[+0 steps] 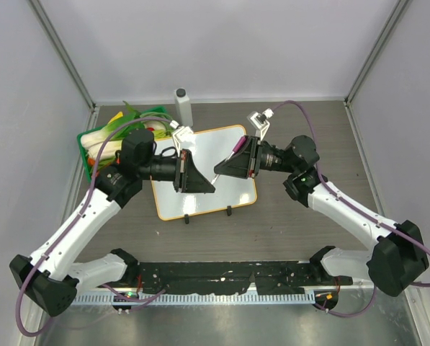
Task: Write a sentence on the whiteboard
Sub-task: Pass from the left arm to the right
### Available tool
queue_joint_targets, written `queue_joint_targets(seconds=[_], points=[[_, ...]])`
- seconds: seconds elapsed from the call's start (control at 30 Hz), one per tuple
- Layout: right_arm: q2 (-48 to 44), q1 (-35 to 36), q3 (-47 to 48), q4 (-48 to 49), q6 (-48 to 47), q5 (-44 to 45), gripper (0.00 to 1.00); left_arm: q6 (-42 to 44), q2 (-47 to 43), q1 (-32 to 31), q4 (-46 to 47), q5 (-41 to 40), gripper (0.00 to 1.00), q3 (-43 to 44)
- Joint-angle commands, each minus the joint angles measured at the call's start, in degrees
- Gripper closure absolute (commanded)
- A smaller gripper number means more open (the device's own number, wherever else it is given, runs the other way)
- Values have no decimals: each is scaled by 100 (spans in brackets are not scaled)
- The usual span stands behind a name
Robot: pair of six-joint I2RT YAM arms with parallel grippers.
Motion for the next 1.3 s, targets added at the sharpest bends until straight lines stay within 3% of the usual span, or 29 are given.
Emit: queue_joint_targets(seconds=[0.0,0.33,0.4,0.9,1.27], points=[[14,41,119,355,70,-347,60,16,34,21,75,242,100,92],[-276,32,-21,-74,-219,-189,96,244,104,21,-373,110,100,259],[-355,32,-74,-172,-290,-101,99,297,95,21,-470,40,100,294],[-672,41,-56,-1359,-1134,-75,98,192,60,22,-401,-523,100,365],[-558,76,22,-902,-932,-154,66,16,60,21,-22,101,100,136]])
